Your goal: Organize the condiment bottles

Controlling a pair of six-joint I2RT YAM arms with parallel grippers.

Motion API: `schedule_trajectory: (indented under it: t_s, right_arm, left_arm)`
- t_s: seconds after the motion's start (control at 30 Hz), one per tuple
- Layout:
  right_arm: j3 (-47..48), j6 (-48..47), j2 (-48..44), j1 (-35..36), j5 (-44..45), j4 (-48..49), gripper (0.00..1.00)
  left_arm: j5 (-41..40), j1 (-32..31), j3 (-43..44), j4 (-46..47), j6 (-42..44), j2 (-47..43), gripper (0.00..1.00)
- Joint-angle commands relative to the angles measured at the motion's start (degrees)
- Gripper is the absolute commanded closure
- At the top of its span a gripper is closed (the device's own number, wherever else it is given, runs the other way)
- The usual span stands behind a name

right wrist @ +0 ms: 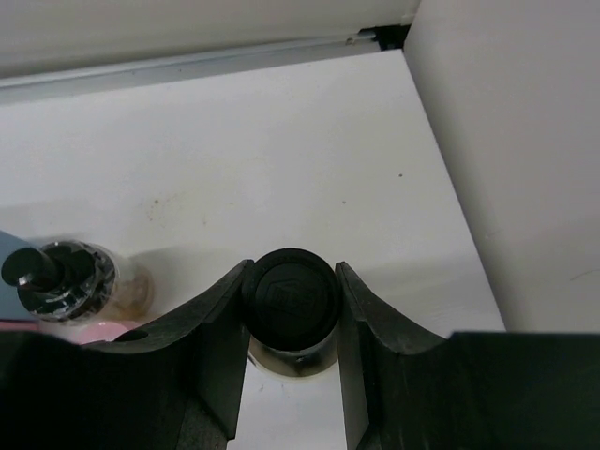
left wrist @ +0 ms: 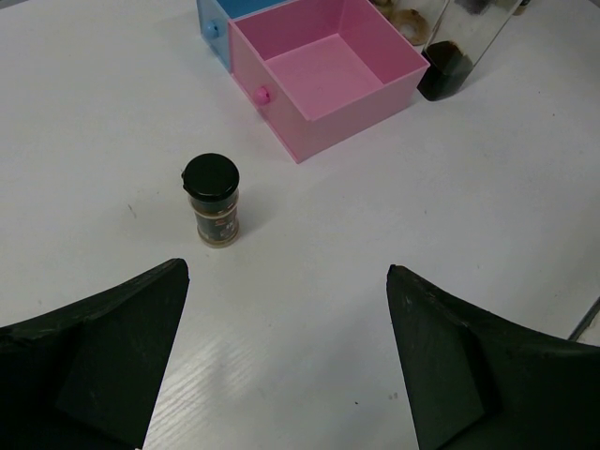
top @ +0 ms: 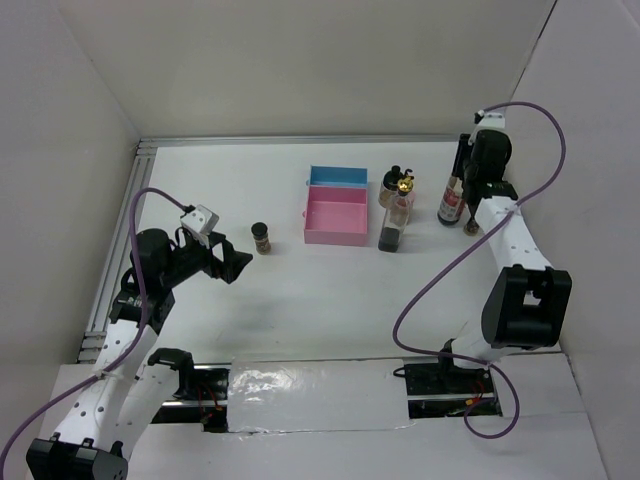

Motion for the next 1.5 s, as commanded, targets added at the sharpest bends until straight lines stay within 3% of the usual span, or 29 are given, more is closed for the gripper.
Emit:
schedule_trajectory:
  t_s: [0.0, 0.33, 0.5, 0.83, 1.07, 1.47]
  right_arm:
    - [8.93, -1.9, -5.2, 0.31, 3.66, 6.04, 1.0]
    - [22.38, -4.62, -1.78, 3.12, 5.24, 8.5, 1.0]
    - [29.06, -3.21, 1.29, 5.49, 1.55, 13.75, 1.0]
    - [48.3, -4.18, 14.65, 20.59, 0.23, 13.68, 1.0]
    - [50.43, -5.85, 21.15, 29.39, -2.49, 15.35, 1.0]
    - [49.47, -3.13, 29.33, 31.86, -7.41, 14.12, 1.0]
  left_arm:
    - [0.67, -0.16, 1.03, 1.2, -0.6, -0.4, 0.01]
    - [1.64, -0.16, 0.94, 1.11, -1.3, -0.4, 0.01]
    - [1.64, -0.25, 0.59, 0.93, -1.74, -0.92, 0.01]
    - [0.76, -0.16, -0.02, 0.32, -2.01, -2.5, 0.01]
    - [-0.12, -0.07, -0.73, -0.03, -2.09, -3.03, 0.01]
    - [-1.17, 0.19, -1.69, 0.23, -1.48, -3.3, 0.01]
